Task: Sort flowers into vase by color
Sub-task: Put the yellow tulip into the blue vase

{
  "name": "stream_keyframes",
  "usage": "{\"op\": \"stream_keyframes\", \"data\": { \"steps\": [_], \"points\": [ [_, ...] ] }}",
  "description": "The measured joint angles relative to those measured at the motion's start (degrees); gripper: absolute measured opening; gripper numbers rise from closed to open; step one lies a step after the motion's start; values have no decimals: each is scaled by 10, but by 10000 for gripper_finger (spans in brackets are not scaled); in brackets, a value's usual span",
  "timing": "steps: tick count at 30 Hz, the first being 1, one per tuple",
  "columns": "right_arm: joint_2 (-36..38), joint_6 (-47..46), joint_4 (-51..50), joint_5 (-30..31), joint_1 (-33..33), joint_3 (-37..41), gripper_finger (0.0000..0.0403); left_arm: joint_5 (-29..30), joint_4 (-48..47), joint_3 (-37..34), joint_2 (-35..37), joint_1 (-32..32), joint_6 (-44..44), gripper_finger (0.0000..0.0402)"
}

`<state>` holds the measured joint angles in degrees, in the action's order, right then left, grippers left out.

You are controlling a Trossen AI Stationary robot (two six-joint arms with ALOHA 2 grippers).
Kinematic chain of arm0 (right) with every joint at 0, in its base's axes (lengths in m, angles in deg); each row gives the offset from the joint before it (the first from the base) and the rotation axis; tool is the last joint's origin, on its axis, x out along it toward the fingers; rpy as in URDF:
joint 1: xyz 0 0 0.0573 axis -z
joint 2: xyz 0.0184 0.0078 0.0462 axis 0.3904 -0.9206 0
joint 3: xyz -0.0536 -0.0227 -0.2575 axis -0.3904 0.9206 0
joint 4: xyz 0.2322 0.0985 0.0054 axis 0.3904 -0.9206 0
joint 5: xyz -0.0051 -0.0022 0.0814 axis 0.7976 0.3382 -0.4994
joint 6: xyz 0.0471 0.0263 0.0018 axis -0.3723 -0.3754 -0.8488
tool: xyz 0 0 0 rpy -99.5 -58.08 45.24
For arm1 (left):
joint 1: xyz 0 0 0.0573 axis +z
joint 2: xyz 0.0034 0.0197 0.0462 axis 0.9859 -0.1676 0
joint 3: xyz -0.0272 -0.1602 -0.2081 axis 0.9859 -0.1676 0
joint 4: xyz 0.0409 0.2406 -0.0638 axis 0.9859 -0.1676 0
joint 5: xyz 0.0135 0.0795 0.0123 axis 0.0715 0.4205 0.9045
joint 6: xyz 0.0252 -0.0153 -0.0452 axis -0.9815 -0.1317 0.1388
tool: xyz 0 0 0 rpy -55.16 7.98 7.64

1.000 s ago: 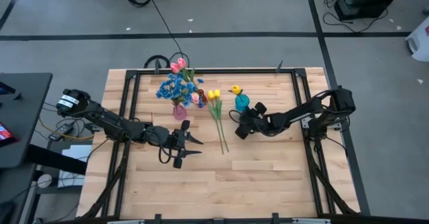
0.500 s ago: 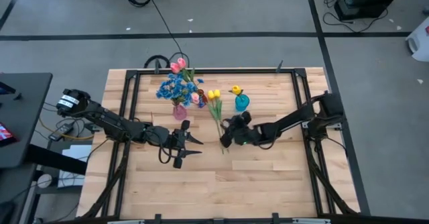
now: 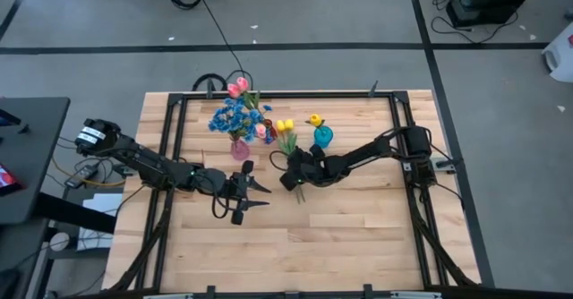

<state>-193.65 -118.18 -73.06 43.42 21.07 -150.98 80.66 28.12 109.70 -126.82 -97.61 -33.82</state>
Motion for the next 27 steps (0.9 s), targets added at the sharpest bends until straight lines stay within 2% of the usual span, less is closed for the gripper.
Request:
{"op": "stream_keyframes", "data": {
  "steps": [5,9,13,18,21,27],
  "points": [
    [-2,-9,-3,-3,0,0,159,0,0,0,0,0,1,163],
    [13,2,-43,-2,-5,0,138,0,-1,0,0,0,1,163],
    [23,3,-92,-8,-6,0,86,0,0,0,0,0,1,163],
    [26,1,-136,-48,-6,-2,11,0,0,0,0,0,3,163],
    [38,-3,-180,-75,-12,-2,12,0,-1,0,0,0,4,163],
    [104,-20,-332,-116,-37,5,6,0,-3,0,0,0,4,163]
  ]
}}
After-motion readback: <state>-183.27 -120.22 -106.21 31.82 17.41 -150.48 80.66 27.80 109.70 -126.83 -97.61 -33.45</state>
